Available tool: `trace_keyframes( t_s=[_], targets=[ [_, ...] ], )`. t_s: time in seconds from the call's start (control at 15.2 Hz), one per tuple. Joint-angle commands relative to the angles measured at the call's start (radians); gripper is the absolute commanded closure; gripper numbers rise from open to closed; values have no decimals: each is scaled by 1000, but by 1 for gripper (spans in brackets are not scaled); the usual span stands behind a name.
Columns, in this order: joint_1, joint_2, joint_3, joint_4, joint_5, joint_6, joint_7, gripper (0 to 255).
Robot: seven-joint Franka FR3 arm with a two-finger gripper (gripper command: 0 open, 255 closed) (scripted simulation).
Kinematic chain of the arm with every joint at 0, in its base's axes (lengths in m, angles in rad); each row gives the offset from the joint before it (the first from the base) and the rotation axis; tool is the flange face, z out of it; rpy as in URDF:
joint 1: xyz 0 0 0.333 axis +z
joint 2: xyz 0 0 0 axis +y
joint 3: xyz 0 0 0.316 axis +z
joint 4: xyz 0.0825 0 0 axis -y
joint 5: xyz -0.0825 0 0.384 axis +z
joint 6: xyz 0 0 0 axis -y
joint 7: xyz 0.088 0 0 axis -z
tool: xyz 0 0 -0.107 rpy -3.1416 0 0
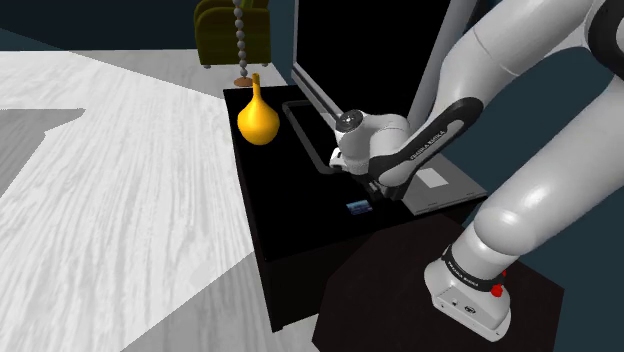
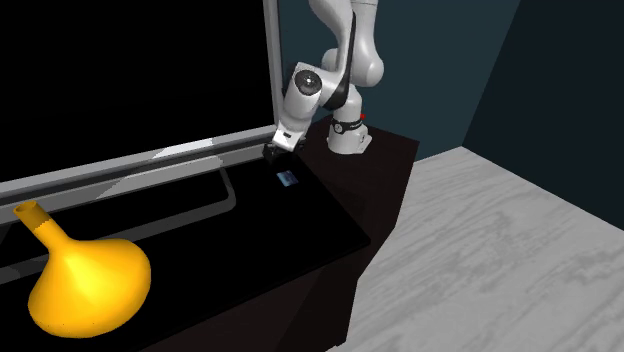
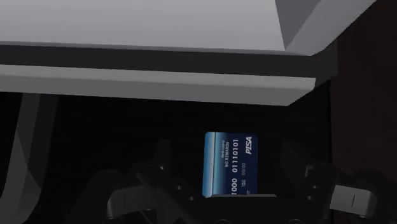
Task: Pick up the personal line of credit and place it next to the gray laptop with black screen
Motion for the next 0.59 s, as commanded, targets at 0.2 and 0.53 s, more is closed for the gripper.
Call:
trace_keyframes(
  t_s=[0.2,0.53],
  targets=[
    [25,209,34,127,-36,-132,118,0],
    [7,270,-1,114,-124,-72,170,0]
  ],
)
